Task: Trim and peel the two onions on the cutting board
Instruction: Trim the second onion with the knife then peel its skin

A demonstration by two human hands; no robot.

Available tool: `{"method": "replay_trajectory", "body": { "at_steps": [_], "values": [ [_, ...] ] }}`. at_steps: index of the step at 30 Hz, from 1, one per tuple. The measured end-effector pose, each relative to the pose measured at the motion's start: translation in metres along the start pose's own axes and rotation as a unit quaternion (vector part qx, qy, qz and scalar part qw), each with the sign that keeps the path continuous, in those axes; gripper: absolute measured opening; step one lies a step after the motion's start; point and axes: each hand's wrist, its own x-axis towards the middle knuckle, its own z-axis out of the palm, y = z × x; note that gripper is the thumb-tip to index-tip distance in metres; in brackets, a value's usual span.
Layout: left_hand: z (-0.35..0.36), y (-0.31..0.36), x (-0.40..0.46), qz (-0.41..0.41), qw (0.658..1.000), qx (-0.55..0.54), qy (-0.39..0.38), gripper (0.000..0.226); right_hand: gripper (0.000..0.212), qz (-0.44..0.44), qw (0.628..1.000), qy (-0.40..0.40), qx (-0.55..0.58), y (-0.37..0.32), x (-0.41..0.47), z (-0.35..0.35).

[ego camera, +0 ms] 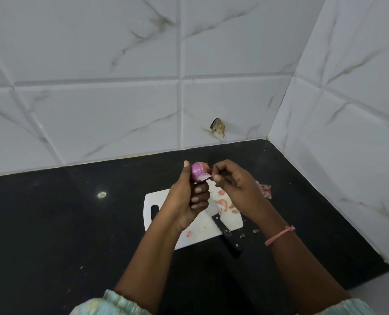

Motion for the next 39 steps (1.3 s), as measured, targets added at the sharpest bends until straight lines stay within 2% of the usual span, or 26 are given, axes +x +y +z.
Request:
{"method": "replay_trajectory", "body": {
  "at_steps": [3, 6, 8, 9, 13, 15, 18, 20, 22, 23, 24, 27, 29, 31, 34, 36, 39],
  "values": [
    [0.001, -0.003, 0.0, -0.003, 1.0, -0.009, -0.016, 0.058, 0.005, 0.079, 0.987, 0.066, 0.121, -0.001, -0.002, 0.008],
    [0.001, -0.005, 0.002, 0.012, 1.0, 0.007, -0.002, 0.061, 0.018, 0.124, 0.963, 0.142, 0.191, -0.008, -0.004, 0.021],
    [0.002, -0.005, 0.002, 0.03, 1.0, 0.007, 0.001, 0.06, 0.03, 0.137, 0.965, 0.158, 0.161, -0.01, -0.003, 0.026],
    [0.003, -0.006, 0.002, 0.038, 0.999, 0.005, -0.002, 0.061, 0.03, 0.137, 0.97, 0.155, 0.129, -0.01, -0.003, 0.028],
    [0.005, -0.005, 0.0, 0.043, 0.998, 0.048, -0.009, 0.059, 0.006, 0.104, 0.982, 0.151, 0.046, -0.01, -0.001, 0.03],
    [0.004, -0.004, -0.001, 0.057, 0.995, 0.076, 0.006, 0.051, 0.007, 0.087, 0.986, 0.142, 0.026, -0.011, 0.0, 0.028],
    [0.002, -0.005, 0.001, 0.062, 0.995, 0.073, 0.009, 0.052, 0.006, 0.101, 0.987, 0.123, 0.031, -0.012, 0.001, 0.025],
    [-0.001, -0.003, 0.003, 0.045, 0.998, 0.05, -0.012, 0.056, 0.004, 0.138, 0.977, 0.126, 0.104, -0.014, 0.002, 0.022],
    [-0.005, -0.001, 0.004, 0.028, 0.999, 0.022, -0.037, 0.058, 0.008, 0.194, 0.935, 0.124, 0.269, -0.018, 0.004, 0.016],
    [-0.007, 0.0, 0.004, 0.025, 0.999, 0.012, -0.04, 0.057, 0.009, 0.214, 0.916, 0.119, 0.318, -0.018, 0.004, 0.012],
    [-0.009, 0.0, 0.004, 0.025, 0.999, 0.009, -0.039, 0.055, 0.01, 0.225, 0.914, 0.121, 0.315, -0.016, 0.005, 0.009],
    [-0.01, 0.001, 0.002, 0.033, 0.998, 0.02, -0.043, 0.045, 0.011, 0.22, 0.943, 0.176, 0.176, 0.0, 0.005, 0.009],
    [-0.009, 0.001, 0.001, 0.035, 0.998, 0.019, -0.048, 0.038, 0.01, 0.204, 0.95, 0.212, 0.105, 0.013, 0.004, 0.01],
    [-0.008, 0.002, 0.0, 0.035, 0.998, 0.017, -0.051, 0.035, 0.023, 0.19, 0.958, 0.217, 0.011, 0.024, 0.004, 0.01],
    [-0.007, 0.001, -0.001, 0.039, 0.997, 0.023, -0.055, 0.032, 0.048, 0.208, 0.954, 0.172, -0.129, 0.031, 0.007, 0.009],
    [-0.005, 0.001, -0.001, 0.043, 0.997, 0.026, -0.05, 0.031, 0.052, 0.191, 0.957, 0.164, -0.146, 0.024, 0.006, 0.012],
    [-0.003, 0.001, -0.002, 0.065, 0.996, 0.046, -0.041, 0.029, 0.03, 0.075, 0.98, 0.177, -0.056, 0.001, 0.002, 0.015]
  ]
}}
